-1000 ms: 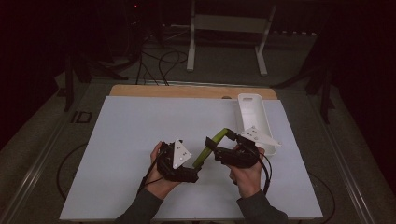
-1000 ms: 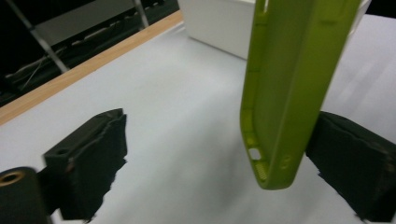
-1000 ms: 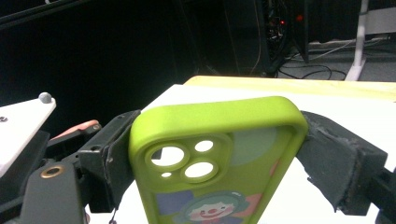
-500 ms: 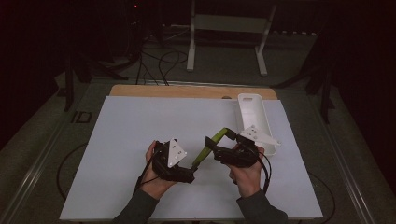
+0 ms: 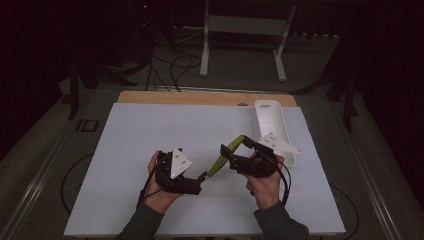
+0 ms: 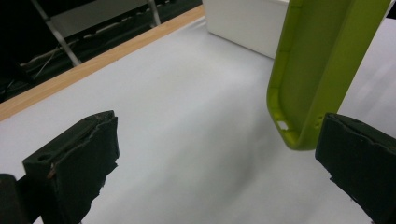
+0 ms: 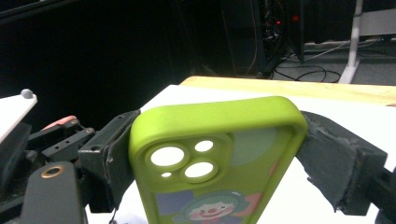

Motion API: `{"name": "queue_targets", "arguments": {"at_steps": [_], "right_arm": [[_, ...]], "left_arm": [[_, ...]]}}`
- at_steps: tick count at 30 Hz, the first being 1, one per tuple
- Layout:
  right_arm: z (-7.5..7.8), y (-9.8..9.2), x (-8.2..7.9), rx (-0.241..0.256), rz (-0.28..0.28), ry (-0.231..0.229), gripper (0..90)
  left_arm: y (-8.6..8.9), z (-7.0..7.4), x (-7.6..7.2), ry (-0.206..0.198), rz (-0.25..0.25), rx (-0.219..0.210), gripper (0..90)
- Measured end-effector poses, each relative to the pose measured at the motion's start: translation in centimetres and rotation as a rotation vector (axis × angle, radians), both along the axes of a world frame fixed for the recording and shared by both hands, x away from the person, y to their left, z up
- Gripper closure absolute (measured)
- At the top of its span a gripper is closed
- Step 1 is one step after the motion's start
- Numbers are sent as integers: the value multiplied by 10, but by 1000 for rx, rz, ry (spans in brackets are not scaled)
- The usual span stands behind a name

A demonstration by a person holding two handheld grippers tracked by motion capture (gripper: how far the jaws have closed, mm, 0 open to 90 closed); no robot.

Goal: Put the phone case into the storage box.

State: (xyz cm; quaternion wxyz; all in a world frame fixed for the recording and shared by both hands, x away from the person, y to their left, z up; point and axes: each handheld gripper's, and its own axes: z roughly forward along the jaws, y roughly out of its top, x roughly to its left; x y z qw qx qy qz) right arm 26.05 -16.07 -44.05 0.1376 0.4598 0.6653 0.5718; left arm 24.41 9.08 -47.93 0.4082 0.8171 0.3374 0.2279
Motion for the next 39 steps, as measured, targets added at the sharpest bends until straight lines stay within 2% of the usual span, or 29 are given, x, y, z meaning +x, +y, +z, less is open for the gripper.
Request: {"name": "queue_targets", "arguments": {"at_steps": [20,39], "right_arm": [[7,-4,8,-36,-25,-7,172],[15,-6,17,-73,-46,-6,172]], "left_arm": [[25,0,-1,11,18,-24,4],[49,-3,-2,13,56,-55,7]]}}
